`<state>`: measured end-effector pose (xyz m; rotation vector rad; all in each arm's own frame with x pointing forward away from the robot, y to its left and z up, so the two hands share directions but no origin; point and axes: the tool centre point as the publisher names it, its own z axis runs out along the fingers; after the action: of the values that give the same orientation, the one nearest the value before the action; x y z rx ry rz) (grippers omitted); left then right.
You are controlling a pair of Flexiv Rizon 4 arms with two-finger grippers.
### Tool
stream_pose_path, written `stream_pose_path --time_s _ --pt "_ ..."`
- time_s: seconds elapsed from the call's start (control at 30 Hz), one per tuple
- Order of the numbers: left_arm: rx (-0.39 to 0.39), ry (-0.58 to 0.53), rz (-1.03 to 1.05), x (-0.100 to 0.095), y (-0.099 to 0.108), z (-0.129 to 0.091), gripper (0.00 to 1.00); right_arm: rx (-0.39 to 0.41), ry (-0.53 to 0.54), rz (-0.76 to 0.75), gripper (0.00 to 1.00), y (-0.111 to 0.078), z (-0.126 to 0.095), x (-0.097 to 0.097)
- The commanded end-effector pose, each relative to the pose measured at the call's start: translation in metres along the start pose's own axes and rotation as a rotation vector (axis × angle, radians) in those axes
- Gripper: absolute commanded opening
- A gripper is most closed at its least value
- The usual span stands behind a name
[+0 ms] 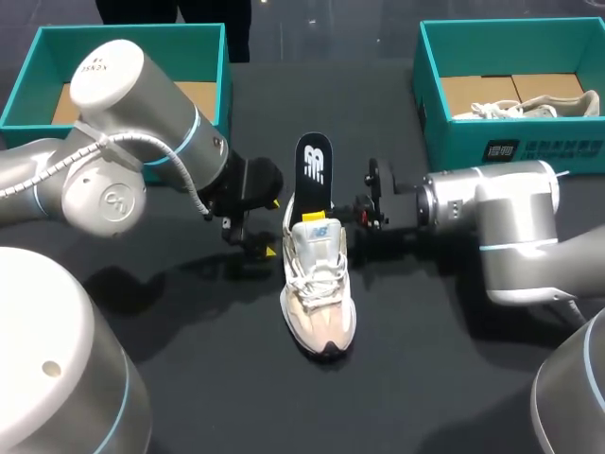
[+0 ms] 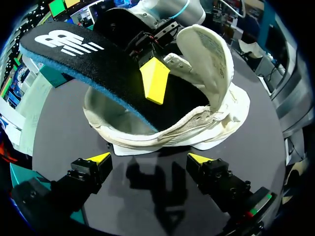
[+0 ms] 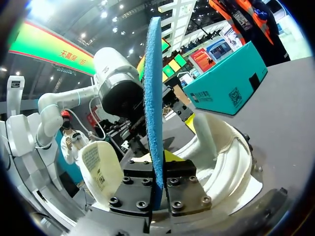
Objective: Take the shoe out of the shoebox, open the shoe tongue, remove and reinsert the insole, then place the shoe into the shoebox
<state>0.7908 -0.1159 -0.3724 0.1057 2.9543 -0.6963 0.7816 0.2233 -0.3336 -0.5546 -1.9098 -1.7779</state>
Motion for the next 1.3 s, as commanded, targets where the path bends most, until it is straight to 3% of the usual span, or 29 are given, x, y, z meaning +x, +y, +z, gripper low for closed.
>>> stream_pose_path --time_s 0.03,0.1,0.2,0.6,0.67,0.73,1.3 --pt "-0.002 0.000 0.000 0.000 0.000 0.001 1.00 0.003 -0.013 -0.018 0.24 0.007 0.000 0.007" --pt "-0.002 0.000 0.000 0.000 0.000 0.001 1.00 0.010 -0.013 -0.035 0.31 0.013 0.000 0.008" --pt "-0.002 0.000 0.000 0.000 0.000 0.001 1.00 0.022 -0.017 -0.054 0.33 0.020 0.000 0.008" --pt "-0.002 0.000 0.000 0.000 0.000 0.001 1.00 0.048 -0.024 -0.081 0.22 0.039 -0.003 -0.001" --pt "-0.002 0.000 0.000 0.000 0.000 0.001 1.00 0.048 -0.022 -0.081 0.16 0.041 -0.003 -0.003" --pt "-0.002 0.000 0.000 0.000 0.000 0.001 1.00 0.048 -0.019 -0.080 0.00 0.041 -0.003 -0.004" --pt "-0.002 0.000 0.000 0.000 0.000 0.001 1.00 0.007 0.009 0.012 0.00 0.001 0.005 -0.001"
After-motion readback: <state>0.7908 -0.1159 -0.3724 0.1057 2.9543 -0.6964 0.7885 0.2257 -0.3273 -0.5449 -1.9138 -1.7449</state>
